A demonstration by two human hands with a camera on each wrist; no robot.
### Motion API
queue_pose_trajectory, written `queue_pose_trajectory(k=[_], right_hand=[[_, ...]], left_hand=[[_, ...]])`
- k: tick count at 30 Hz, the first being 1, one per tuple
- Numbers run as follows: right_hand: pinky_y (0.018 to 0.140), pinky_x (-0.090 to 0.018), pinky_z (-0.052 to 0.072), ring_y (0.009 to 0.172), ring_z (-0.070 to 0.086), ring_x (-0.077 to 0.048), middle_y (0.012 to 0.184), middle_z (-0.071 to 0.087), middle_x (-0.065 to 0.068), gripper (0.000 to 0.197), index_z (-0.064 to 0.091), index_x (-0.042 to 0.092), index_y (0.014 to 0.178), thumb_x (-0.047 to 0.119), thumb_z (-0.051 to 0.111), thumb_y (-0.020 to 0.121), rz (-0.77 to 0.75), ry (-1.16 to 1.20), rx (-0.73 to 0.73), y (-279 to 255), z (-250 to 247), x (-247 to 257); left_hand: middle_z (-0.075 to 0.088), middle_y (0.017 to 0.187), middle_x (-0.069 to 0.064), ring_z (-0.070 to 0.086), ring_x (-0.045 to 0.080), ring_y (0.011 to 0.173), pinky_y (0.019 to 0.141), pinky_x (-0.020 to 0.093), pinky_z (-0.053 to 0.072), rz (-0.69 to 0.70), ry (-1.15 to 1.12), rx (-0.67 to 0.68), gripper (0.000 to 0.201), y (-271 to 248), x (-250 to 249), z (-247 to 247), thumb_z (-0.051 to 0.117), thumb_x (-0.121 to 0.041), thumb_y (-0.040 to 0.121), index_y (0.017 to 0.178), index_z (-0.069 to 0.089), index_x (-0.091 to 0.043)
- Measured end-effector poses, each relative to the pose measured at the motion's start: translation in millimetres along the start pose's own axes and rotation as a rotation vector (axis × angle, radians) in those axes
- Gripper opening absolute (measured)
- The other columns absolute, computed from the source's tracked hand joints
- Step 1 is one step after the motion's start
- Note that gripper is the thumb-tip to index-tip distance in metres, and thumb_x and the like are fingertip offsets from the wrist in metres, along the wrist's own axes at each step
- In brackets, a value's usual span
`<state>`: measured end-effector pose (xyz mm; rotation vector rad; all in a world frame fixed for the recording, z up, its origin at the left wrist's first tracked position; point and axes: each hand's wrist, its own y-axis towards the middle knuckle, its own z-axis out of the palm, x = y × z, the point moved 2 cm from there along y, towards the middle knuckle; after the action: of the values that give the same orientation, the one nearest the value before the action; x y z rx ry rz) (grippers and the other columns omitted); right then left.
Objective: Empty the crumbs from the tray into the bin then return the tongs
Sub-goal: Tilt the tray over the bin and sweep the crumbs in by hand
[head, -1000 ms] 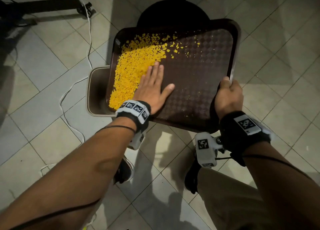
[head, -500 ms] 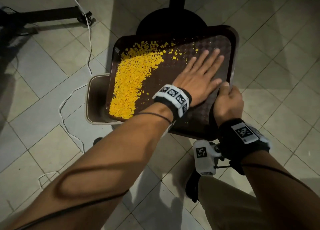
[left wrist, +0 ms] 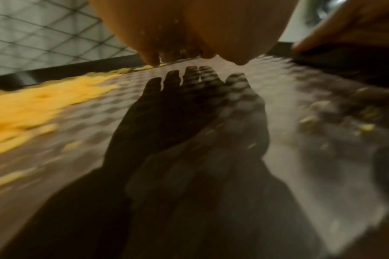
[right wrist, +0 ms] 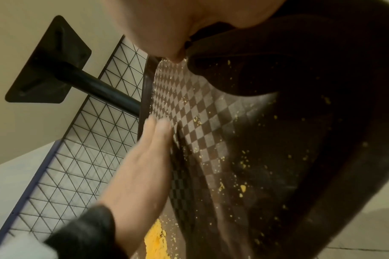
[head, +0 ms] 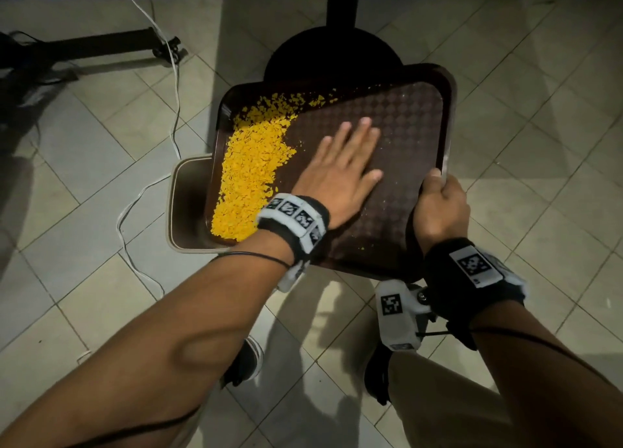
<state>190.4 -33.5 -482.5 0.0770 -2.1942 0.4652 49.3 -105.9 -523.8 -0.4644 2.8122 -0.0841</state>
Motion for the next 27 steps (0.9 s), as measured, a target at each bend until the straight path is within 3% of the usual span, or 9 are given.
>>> queue_pose_trajectory(k=[2,4,8,13,17,21,27], right_hand=[[0.081,-0.029,0.037,0.098,0.054,-0.028,0.107,0.061,-0.012,0.038,0.056,0.009,0.113,0.035,0.03,0.102,-0.023,-0.012,-0.028,0,1,0],[0.081,-0.031,0.037,0.103,0.055,-0.034,0.112,0.062,-0.017,0.037,0.056,0.008,0.11,0.034,0.031,0.102,-0.046,-0.02,-0.053,0,3,1],[0.08,-0.033,0.042,0.091,0.054,-0.027,0.097,0.059,-0.008,0.036,0.057,0.008,0.109,0.034,0.033,0.102,-0.062,-0.008,-0.067,-1,4,2],[0.067,-0.022,0.034,0.079,0.049,-0.017,0.088,0.054,0.0,0.034,0.057,0.008,0.107,0.032,0.033,0.103,-0.121,-0.021,-0.053,-4,5,0],[0.07,-0.024,0.034,0.08,0.047,-0.019,0.089,0.052,-0.001,0.035,0.056,0.006,0.109,0.03,0.032,0.104,-0.137,-0.071,-0.052,-2,6,-1],[0.066,-0.019,0.03,0.083,0.047,-0.018,0.093,0.053,-0.002,0.035,0.057,0.006,0.108,0.03,0.031,0.104,-0.115,-0.086,-0.076,4,5,-3],[0.068,-0.021,0.028,0.086,0.045,-0.018,0.095,0.052,-0.006,0.036,0.056,0.003,0.108,0.03,0.033,0.103,-0.126,-0.111,-0.095,8,1,-5]], left_hand=[[-0.004,0.165,0.0,-0.005,0.023,0.152,0.122,0.044,0.004,0.126,0.02,-0.005,0.063,17,-27,-5,0.019,-0.046,0.104,0.157,0.002,-0.018],[-0.004,0.166,0.0,-0.005,0.023,0.152,0.122,0.044,0.003,0.15,0.021,-0.008,0.063,36,-36,-10,0.02,-0.045,0.104,0.157,0.002,-0.018],[-0.003,0.166,0.0,-0.003,0.022,0.152,0.122,0.045,0.004,0.005,-0.034,-0.047,0.067,59,-3,-14,0.017,-0.052,0.102,0.157,0.001,-0.018],[-0.005,0.165,-0.001,-0.003,0.021,0.152,0.122,0.042,0.001,-0.134,-0.032,-0.047,0.072,44,54,-4,0.01,-0.06,0.099,0.157,-0.001,-0.02],[-0.004,0.165,0.0,0.007,0.024,0.151,0.122,0.043,0.005,-0.245,-0.008,-0.031,0.077,34,91,2,0.006,-0.065,0.096,0.158,-0.001,-0.019],[0.001,0.166,0.002,-0.001,0.021,0.152,0.122,0.044,0.004,-0.317,0.007,-0.019,0.083,31,122,0,0.004,-0.069,0.094,0.158,0.001,-0.017],[-0.002,0.165,0.005,-0.005,0.022,0.152,0.122,0.043,-0.001,-0.442,0.014,0.035,0.092,25,162,-2,-0.004,-0.075,0.089,0.157,0.0,-0.014]])
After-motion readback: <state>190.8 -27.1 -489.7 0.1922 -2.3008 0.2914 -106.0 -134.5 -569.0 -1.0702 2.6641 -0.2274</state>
